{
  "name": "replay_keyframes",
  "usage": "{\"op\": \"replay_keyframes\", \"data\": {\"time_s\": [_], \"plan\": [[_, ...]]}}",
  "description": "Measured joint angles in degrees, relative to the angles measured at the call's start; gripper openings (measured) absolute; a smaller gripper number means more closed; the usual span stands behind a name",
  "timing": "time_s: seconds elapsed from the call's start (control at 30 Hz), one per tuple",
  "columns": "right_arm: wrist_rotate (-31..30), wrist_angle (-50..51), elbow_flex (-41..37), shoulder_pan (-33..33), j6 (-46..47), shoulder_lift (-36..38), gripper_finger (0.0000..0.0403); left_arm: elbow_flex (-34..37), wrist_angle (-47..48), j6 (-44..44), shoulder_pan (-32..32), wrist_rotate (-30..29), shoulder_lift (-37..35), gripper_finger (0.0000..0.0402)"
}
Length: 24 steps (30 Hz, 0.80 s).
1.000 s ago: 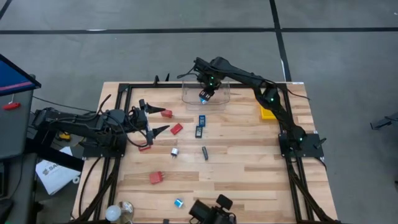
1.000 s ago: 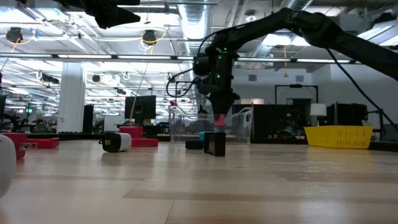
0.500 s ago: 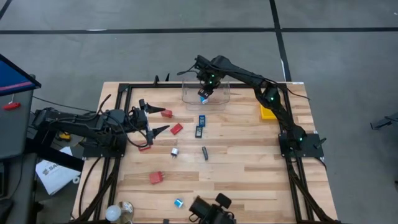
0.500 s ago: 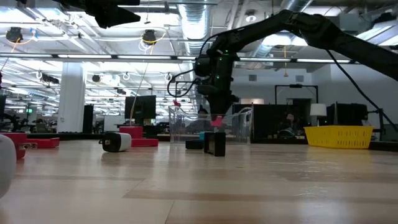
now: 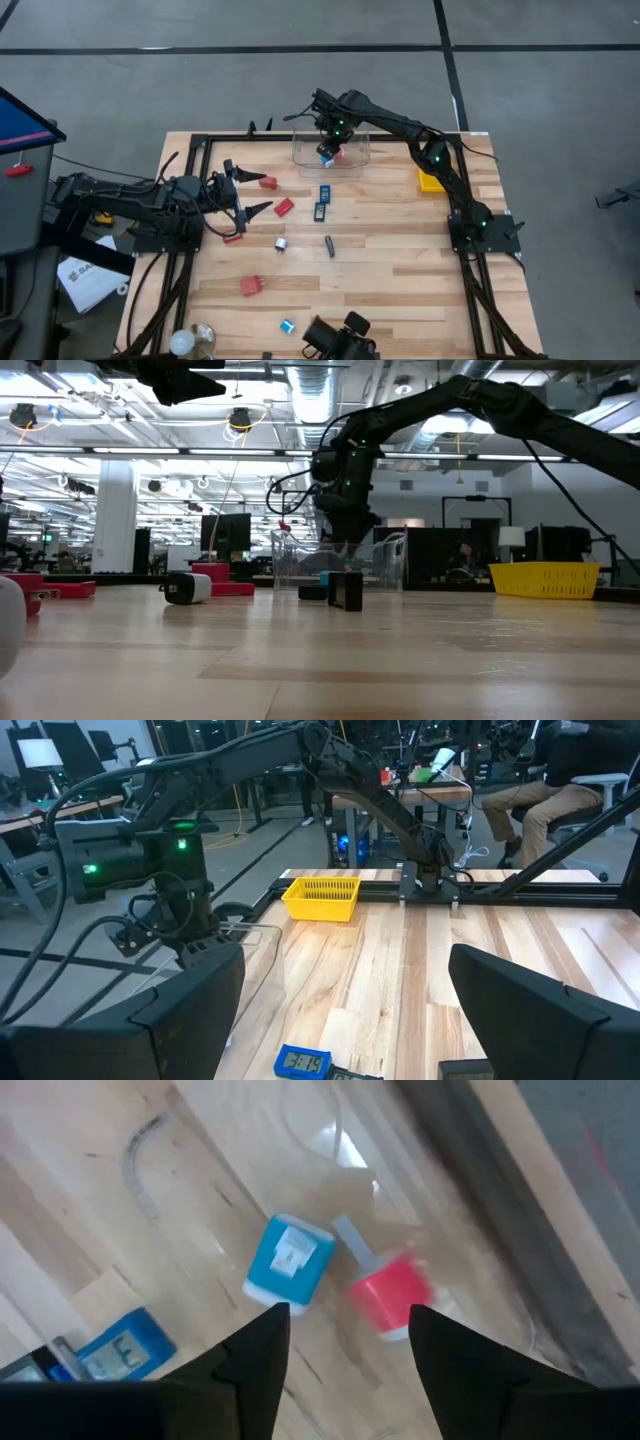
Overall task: Pick & Place Office items
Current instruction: Put the pink charger adapter into the transparent bin, then put the white charger adapter into the transparent bin
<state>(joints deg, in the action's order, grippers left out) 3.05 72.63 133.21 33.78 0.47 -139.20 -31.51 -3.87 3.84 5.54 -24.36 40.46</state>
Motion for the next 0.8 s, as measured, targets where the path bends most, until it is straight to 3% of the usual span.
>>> {"op": "replay_keyframes", "data": {"time_s": [0.3,0.6,0.8], "plan": [[-0.5,-1.5,-0.1,0.0,-1.0,2.2,0.0194,0.0,3.8,0.2,0.0,-2.3,0.0,0.0349],[0.3,1.6,0.0,-1.0,0.0,14.6,0.0191,0.0,6.4,-0.1,0.0,-2.7,-2.2,0.0349],[1.2,12.8,0.0,-8.8,4.0,20.6,0.0190,0.0,8.9,-2.7,0.0,-2.8,-4.3,0.0349]]}}
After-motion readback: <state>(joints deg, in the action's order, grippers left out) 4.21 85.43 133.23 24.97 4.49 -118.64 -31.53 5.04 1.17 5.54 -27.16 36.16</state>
